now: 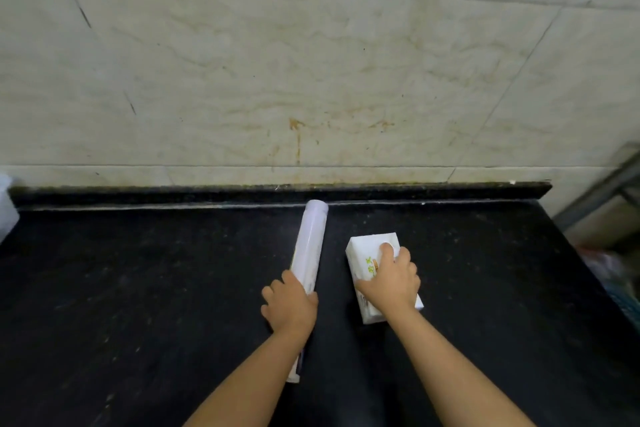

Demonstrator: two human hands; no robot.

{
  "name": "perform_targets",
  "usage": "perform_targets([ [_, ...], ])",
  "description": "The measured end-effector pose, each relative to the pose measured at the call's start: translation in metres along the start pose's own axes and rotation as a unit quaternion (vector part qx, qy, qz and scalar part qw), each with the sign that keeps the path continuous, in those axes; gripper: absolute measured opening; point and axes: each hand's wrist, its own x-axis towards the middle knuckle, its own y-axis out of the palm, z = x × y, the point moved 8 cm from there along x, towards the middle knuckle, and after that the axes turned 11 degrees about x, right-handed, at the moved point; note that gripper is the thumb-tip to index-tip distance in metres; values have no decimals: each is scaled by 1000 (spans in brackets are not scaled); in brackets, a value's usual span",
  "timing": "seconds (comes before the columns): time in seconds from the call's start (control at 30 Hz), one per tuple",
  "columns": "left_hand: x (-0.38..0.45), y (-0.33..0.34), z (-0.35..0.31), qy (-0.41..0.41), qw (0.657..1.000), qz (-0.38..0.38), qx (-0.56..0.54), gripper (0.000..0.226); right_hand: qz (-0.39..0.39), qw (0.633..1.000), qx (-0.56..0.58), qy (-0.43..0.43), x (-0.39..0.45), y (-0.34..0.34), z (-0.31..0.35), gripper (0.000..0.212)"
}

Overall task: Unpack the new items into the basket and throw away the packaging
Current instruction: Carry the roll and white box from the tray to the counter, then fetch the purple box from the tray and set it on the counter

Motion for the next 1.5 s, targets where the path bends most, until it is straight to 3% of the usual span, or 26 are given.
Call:
perform_targets([
  [0.17, 5, 7, 4, 12, 1000, -4, 3, 57, 5, 1000, -19, 1, 1, 13, -4, 73],
  [0.33, -3, -5, 0, 44, 997, -59, 12, 74, 24, 999, 30, -14, -2, 8, -9, 87],
  [0.5, -34, -27, -37, 146, 980, -132, 39, 56, 2, 994, 103, -21, -18, -34, -40, 78],
  [0.63, -85, -29, -113, 295, 943, -142, 60, 36, -27, 994, 102, -28, -39, -94, -92, 67],
  [0.77, -174, -14, -221, 446, 883, -131, 68, 35, -85, 994, 58, -45, -67, -177, -161, 58],
  [0.87, -244, 4, -302, 511, 838, -160, 105, 31, -119, 991, 10, -65, -88, -246, -222, 56],
  [1.17, -420, 40, -496, 549, 792, -201, 178, 33, -192, 978, -55, -63, -142, -442, -403, 43],
  [1.5, -457, 23, -666, 506, 802, -236, 212, 39, -232, 972, 1, -25, -88, -573, -529, 42],
])
